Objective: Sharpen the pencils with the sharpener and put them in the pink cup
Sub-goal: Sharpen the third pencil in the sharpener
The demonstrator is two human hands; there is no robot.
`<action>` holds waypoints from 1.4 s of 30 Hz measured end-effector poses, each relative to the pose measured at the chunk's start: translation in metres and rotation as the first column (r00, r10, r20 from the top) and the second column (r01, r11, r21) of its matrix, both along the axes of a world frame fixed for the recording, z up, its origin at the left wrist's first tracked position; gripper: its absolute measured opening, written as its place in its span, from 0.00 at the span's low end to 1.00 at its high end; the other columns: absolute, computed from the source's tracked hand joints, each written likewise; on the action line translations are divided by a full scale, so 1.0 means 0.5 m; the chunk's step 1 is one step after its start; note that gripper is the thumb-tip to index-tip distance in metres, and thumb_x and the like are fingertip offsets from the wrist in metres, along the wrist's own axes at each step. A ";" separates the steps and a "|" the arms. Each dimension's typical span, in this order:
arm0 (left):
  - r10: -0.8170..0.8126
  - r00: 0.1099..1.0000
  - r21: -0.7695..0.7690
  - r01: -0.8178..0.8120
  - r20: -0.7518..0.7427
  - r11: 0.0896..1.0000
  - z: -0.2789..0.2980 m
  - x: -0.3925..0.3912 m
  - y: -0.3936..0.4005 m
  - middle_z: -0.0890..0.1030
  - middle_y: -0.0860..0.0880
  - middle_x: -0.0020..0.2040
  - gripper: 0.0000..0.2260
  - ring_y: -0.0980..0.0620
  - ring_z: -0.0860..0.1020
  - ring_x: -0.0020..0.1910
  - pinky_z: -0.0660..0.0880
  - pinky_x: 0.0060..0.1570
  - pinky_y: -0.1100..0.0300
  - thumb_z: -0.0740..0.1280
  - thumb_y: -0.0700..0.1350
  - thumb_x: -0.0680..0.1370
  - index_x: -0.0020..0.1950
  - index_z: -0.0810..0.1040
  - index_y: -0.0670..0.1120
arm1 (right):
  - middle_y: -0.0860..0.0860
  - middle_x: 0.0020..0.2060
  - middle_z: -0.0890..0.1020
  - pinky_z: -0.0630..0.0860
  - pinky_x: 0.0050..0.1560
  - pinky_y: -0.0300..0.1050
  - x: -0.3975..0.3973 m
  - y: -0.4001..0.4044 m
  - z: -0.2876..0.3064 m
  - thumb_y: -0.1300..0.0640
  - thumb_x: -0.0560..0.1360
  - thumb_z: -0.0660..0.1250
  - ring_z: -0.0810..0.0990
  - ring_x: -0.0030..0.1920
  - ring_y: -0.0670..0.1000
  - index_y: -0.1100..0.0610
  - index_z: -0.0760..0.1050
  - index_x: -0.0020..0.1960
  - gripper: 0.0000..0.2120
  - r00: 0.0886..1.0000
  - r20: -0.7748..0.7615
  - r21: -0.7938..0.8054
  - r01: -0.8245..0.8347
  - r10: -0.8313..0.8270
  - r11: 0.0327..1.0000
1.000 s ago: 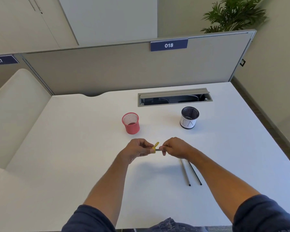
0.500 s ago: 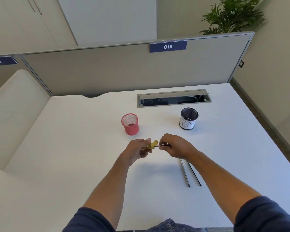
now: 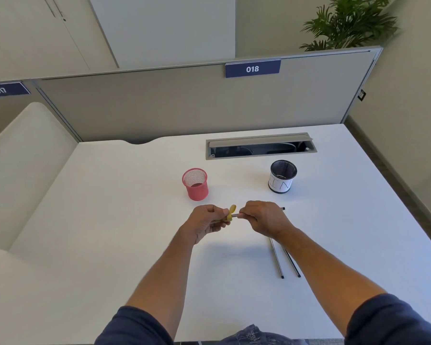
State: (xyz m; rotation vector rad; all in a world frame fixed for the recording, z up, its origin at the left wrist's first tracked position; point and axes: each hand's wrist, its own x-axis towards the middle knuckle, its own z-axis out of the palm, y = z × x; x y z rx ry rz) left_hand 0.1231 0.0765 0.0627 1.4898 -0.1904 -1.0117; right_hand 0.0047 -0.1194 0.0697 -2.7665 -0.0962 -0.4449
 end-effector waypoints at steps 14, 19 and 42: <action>-0.133 0.986 0.121 0.121 0.100 0.985 0.001 -0.008 -0.002 0.86 0.45 0.43 0.14 0.50 0.83 0.41 0.76 0.47 0.58 0.83 0.44 0.64 0.46 0.85 0.45 | 0.45 0.29 0.77 0.70 0.37 0.40 0.009 -0.018 0.001 0.45 0.79 0.65 0.72 0.30 0.41 0.49 0.84 0.43 0.13 0.788 -0.608 0.473 0.262 0.096 0.841; -0.036 0.999 0.045 0.035 0.026 0.998 -0.006 -0.011 0.000 0.87 0.38 0.46 0.08 0.48 0.80 0.37 0.76 0.41 0.59 0.78 0.46 0.73 0.43 0.83 0.44 | 0.45 0.39 0.82 0.76 0.42 0.43 0.006 -0.022 0.007 0.52 0.74 0.74 0.76 0.35 0.42 0.49 0.79 0.48 0.06 0.857 -0.501 0.487 0.162 0.122 0.858; -0.085 0.984 0.128 0.065 0.155 0.990 0.001 0.001 -0.005 0.86 0.47 0.41 0.08 0.52 0.81 0.40 0.73 0.49 0.57 0.81 0.37 0.68 0.43 0.85 0.46 | 0.45 0.30 0.78 0.71 0.38 0.44 0.001 -0.002 0.014 0.43 0.80 0.64 0.74 0.33 0.45 0.47 0.82 0.40 0.15 0.854 -0.510 0.204 0.241 -0.107 0.949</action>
